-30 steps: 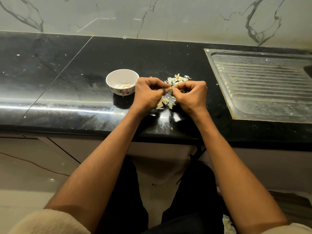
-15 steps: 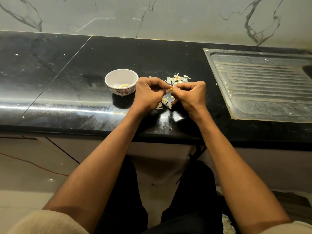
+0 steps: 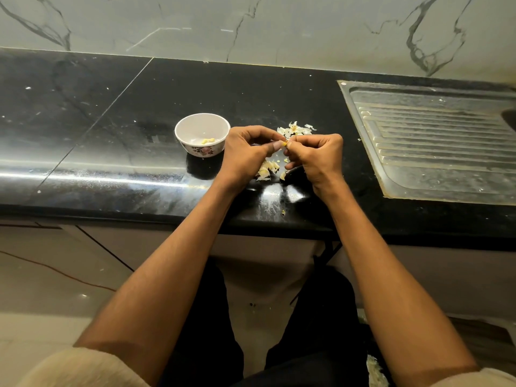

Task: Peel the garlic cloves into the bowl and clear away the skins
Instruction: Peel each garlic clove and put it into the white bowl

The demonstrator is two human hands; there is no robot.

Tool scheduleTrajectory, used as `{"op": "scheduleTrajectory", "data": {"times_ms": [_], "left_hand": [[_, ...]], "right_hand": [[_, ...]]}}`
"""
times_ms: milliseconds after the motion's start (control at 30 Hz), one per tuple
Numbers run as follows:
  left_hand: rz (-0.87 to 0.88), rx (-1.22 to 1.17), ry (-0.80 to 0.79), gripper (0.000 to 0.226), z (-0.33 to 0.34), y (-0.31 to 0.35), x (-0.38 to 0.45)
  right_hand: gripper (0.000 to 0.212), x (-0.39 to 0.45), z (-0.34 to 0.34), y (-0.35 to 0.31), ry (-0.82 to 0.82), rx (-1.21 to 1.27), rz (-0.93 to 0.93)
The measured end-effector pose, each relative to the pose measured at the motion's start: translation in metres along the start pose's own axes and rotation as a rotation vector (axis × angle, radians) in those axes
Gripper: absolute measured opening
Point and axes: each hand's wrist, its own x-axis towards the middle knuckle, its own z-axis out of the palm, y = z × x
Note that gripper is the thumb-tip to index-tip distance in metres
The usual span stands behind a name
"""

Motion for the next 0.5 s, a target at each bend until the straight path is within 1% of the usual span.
{"op": "scheduleTrajectory", "data": {"times_ms": [167,333,400,500], "left_hand": [[-0.027,0.000,-0.013,0.011,-0.0001,-0.0013,0.0011],[-0.053,-0.001,-0.035,0.004,-0.0009,0.0002,0.0018],[-0.063,0.005,-0.040,0.003,-0.0006,0.0007,0.0018],[-0.078,0.005,-0.050,0.005,-0.0008,0.0002,0.0028]], "right_hand": [[0.027,-0.0001,-0.0010,-0.0007,-0.008,0.021,0.005],[0.025,-0.0002,-0.0004,-0.0002,-0.011,0.025,-0.004],[0.019,0.0002,-0.0011,0.0006,0.008,0.015,-0.037],[0.009,-0.0002,-0.0031,0.0021,0.045,-0.008,-0.137]]}}
